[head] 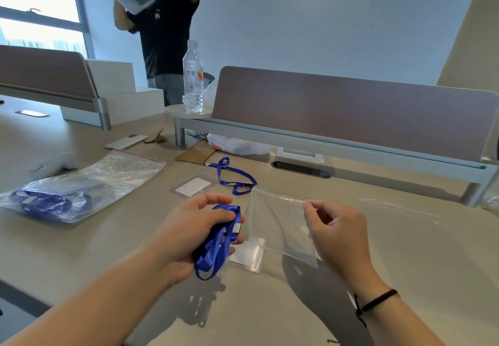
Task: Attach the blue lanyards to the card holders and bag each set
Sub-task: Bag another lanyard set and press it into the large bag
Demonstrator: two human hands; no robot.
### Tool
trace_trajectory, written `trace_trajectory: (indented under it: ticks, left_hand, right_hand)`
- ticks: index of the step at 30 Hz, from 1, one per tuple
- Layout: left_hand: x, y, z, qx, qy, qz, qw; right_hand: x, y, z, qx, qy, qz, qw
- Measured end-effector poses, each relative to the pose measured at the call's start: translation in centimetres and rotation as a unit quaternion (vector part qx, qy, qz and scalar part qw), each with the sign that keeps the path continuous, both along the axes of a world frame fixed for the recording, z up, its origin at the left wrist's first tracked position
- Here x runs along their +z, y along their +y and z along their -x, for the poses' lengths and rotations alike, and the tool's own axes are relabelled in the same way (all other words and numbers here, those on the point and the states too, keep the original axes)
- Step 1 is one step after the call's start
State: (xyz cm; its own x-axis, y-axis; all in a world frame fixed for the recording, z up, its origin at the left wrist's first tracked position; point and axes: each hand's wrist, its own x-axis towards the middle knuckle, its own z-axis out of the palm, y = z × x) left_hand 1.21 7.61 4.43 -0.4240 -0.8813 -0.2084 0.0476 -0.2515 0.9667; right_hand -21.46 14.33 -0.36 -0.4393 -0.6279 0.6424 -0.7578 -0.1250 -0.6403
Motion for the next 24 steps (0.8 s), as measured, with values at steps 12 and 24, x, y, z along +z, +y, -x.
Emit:
trace_trajectory:
  ticks: [12,24]
  left_hand:
    - [0.9,1.1,7.8,0.039,0.076,-0.089,0.992]
    - [0.1,-0.7,10.3,-0.054,0.115,-0.153,0.98]
  right_hand:
    - [1.0,0.2,-0.1,-0.015,-0.03,0.018,0.999]
    - [0.2,-0.4,2.3,-0.058,-0.078,-0.011,0.995]
